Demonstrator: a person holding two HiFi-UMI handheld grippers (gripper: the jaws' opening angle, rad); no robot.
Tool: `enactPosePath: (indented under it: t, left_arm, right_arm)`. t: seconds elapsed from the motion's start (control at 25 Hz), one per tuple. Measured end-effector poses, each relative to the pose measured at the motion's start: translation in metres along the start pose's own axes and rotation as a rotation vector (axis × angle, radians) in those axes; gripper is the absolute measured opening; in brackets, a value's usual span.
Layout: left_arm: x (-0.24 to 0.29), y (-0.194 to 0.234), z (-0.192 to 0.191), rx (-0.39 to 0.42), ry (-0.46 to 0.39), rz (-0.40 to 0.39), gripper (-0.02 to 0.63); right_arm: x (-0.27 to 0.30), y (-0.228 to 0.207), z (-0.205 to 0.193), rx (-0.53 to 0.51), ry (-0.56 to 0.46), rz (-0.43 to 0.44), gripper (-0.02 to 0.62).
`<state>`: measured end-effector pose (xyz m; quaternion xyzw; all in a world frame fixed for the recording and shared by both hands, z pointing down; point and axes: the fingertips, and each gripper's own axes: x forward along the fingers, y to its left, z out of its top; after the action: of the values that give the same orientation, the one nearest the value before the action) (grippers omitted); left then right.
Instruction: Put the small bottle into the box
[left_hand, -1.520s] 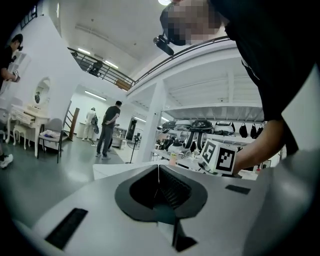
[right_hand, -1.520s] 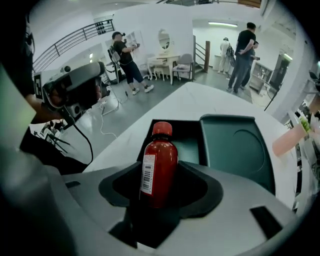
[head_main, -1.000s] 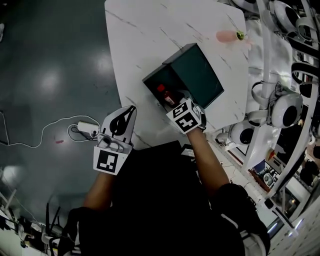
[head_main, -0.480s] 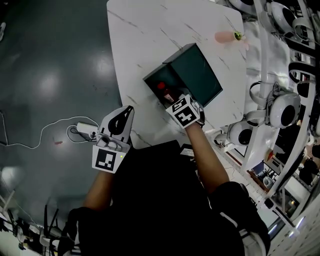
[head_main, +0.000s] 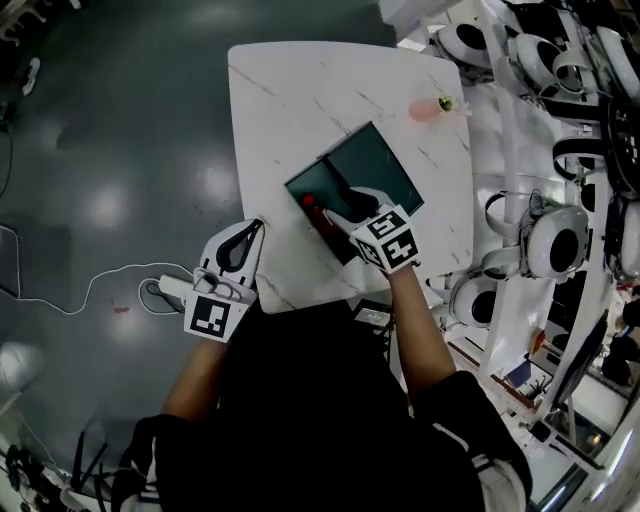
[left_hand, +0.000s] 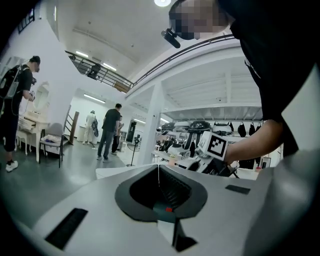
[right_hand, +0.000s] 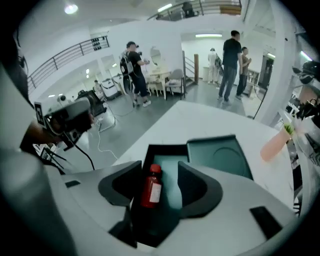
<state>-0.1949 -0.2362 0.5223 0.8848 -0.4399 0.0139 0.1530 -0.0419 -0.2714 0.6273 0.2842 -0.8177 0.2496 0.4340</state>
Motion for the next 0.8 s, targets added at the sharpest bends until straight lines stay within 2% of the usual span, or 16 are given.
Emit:
enactPosePath:
  t: [0.04, 0.12, 0.2, 0.4, 0.48, 0.64, 0.8]
  left_arm:
    - [-0.003, -0.008, 0.006, 0.012, -0.003, 0.007, 0.017]
    - [-0.004, -0.012, 0.02, 0.054, -0.026, 0.033, 0.017]
    - [0.0, -0.008, 0.036, 0.102, -0.065, 0.061, 0.017]
    - [-0.008, -0.035, 0.076, 0.178, -0.124, 0.108, 0.017]
    - [-0.015, -0.053, 0.091, 0.2, -0.142, 0.122, 0.017]
    - [-0.035, -0.072, 0.125, 0.242, -0.21, 0.186, 0.017]
    - [-0.068, -0.089, 0.153, 0.284, -0.282, 0.228, 0.017]
  right_arm:
    - [-0.021, 0.003, 0.009, -0.009, -0.06, 0.005, 0.226]
    - [-0.056, 0.005, 0.038, -0.054, -0.212, 0.001, 0.121]
    - [-0.086, 0.006, 0.07, -0.115, -0.379, -0.013, 0.063]
    - [-0.188, 0.027, 0.102, -0.239, -0.757, -0.05, 0.037]
    - [-0.236, 0.033, 0.099, -0.219, -0.912, -0.037, 0.035]
    - [-0.327, 0.029, 0.077, -0.09, -1.183, -0.003, 0.034]
    - [-0.395, 0.023, 0.037, -0.006, -1.382, -0.003, 0.035]
